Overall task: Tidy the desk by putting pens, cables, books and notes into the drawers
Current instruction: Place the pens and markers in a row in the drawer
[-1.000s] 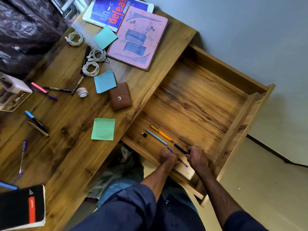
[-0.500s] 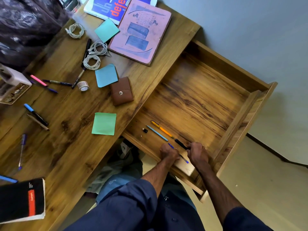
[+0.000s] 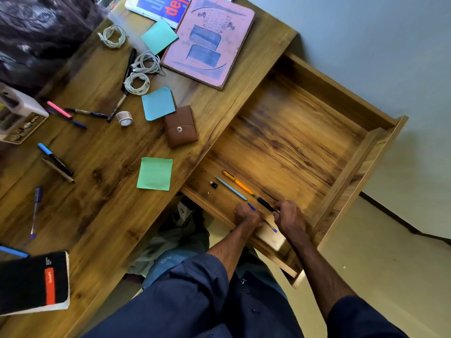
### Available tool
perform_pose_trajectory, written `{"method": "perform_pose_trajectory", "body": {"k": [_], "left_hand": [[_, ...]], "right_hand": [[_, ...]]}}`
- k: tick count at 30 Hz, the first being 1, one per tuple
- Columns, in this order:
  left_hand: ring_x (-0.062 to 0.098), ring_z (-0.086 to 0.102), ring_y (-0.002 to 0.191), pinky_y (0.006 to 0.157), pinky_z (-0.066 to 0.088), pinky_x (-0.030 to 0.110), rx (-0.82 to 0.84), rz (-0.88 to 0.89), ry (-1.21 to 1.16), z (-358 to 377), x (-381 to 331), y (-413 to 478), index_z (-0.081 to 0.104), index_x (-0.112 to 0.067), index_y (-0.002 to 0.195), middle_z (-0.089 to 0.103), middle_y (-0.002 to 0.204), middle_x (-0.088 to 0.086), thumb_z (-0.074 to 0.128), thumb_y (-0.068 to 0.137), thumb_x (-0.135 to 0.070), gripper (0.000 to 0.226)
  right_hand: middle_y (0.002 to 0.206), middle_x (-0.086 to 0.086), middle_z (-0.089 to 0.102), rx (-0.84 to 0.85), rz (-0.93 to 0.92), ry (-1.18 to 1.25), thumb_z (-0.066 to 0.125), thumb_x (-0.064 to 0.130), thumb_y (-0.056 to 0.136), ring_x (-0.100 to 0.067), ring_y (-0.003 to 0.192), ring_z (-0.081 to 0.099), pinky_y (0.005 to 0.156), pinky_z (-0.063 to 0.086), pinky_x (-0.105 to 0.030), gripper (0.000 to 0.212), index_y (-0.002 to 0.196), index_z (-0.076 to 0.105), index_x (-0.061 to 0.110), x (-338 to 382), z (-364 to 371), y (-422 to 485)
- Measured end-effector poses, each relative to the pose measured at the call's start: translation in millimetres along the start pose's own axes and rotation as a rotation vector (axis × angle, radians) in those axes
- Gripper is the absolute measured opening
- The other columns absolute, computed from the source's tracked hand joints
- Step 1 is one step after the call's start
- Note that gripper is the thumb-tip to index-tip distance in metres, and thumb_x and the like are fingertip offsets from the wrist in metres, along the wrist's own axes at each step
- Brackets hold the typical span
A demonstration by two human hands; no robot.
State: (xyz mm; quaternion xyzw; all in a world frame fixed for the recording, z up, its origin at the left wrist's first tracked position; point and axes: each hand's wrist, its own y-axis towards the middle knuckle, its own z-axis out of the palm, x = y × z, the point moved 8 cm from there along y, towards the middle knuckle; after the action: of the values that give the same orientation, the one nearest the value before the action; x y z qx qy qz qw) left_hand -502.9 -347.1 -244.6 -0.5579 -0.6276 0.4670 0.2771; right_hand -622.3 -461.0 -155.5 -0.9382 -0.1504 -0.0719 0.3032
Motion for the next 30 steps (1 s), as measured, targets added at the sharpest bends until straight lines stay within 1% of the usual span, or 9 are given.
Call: {"method": "perform_pose_trajectory", "body": {"k": [4, 8, 10, 13, 16, 18, 23, 27, 30], "left_hand": [[0.023, 0.075, 0.075, 0.063, 0.064, 0.036, -0.005, 0.146, 0.109, -31, -23, -9, 0.064, -0.011, 0.102, 0.072, 0.096, 0.008, 0.088, 0.075, -0.021, 0.038], [0.020, 0.076, 0.070, 0.066, 0.065, 0.039, 0.090, 0.371, 0.224, -81, -53, -34, 0.074, -0.003, 0.079, 0.076, 0.073, 0.008, 0.079, 0.074, -0.017, 0.015], [0.017, 0.075, 0.064, 0.068, 0.065, 0.037, 0.161, 0.466, 0.162, -107, -69, -56, 0.077, 0.001, 0.077, 0.076, 0.069, 0.010, 0.075, 0.079, -0.011, 0.013], [0.016, 0.073, 0.059, 0.063, 0.063, 0.027, 0.207, 0.565, 0.039, -162, -84, -82, 0.077, 0.005, 0.086, 0.077, 0.081, 0.018, 0.068, 0.084, -0.006, 0.014], [0.029, 0.076, 0.075, 0.068, 0.063, 0.033, 0.238, 0.662, -0.107, -224, -85, -94, 0.072, 0.004, 0.097, 0.076, 0.094, 0.023, 0.065, 0.092, -0.005, 0.012], [0.026, 0.076, 0.076, 0.068, 0.063, 0.032, 0.181, 0.694, -0.199, -274, -77, -92, 0.070, 0.000, 0.101, 0.077, 0.090, 0.016, 0.065, 0.096, -0.009, 0.011], [0.006, 0.065, 0.047, 0.048, 0.054, 0.018, -0.001, 0.658, -0.462, -393, -40, -61, 0.063, 0.003, 0.097, 0.071, 0.082, 0.013, 0.058, 0.097, 0.002, 0.006], [0.009, 0.062, 0.046, 0.045, 0.051, 0.021, -0.233, 0.574, -0.508, -472, 5, -33, 0.067, -0.001, 0.091, 0.075, 0.086, 0.016, 0.058, 0.095, 0.001, 0.010], [0.016, 0.064, 0.051, 0.056, 0.057, 0.032, -0.383, 0.475, -0.510, -520, 41, -6, 0.068, -0.013, 0.079, 0.076, 0.079, 0.011, 0.063, 0.088, -0.005, 0.013]], "right_hand": [[0.104, -0.006, 0.070, -0.095, -0.049, 0.117, 0.072, 0.020, 0.088, -0.023, 0.094, 0.067, 0.082, 0.058, -0.037, 0.023, 0.110, 0.071, 0.015, 16, -17, -1], [0.106, -0.007, 0.069, -0.216, -0.152, 0.261, 0.069, 0.013, 0.086, -0.024, 0.097, 0.066, 0.087, 0.055, -0.038, 0.027, 0.114, 0.071, 0.011, 56, -45, -1], [0.100, -0.006, 0.070, -0.279, -0.225, 0.341, 0.069, 0.013, 0.084, -0.022, 0.089, 0.067, 0.081, 0.055, -0.037, 0.022, 0.106, 0.073, 0.012, 83, -59, -1], [0.092, -0.002, 0.071, -0.350, -0.331, 0.450, 0.071, 0.011, 0.081, -0.015, 0.077, 0.066, 0.076, 0.055, -0.034, 0.017, 0.097, 0.074, 0.014, 136, -82, -3], [0.091, -0.001, 0.072, -0.401, -0.461, 0.508, 0.072, 0.006, 0.080, -0.012, 0.076, 0.065, 0.074, 0.054, -0.028, 0.016, 0.095, 0.075, 0.013, 197, -105, -12], [0.092, 0.001, 0.072, -0.405, -0.556, 0.493, 0.070, 0.005, 0.081, -0.009, 0.077, 0.065, 0.071, 0.054, -0.024, 0.017, 0.095, 0.074, 0.013, 243, -113, -17], [0.081, -0.004, 0.072, -0.355, -0.749, 0.479, 0.068, -0.003, 0.072, -0.019, 0.069, 0.065, 0.064, 0.054, -0.033, 0.020, 0.085, 0.073, 0.011, 356, -108, -21], [0.080, 0.002, 0.073, -0.260, -0.846, 0.413, 0.065, 0.002, 0.070, -0.013, 0.068, 0.066, 0.065, 0.055, -0.033, 0.023, 0.086, 0.072, 0.016, 436, -82, -24], [0.081, 0.003, 0.076, -0.201, -0.864, 0.353, 0.066, 0.004, 0.069, -0.015, 0.069, 0.071, 0.064, 0.057, -0.032, 0.023, 0.086, 0.075, 0.018, 487, -58, -26]]}}
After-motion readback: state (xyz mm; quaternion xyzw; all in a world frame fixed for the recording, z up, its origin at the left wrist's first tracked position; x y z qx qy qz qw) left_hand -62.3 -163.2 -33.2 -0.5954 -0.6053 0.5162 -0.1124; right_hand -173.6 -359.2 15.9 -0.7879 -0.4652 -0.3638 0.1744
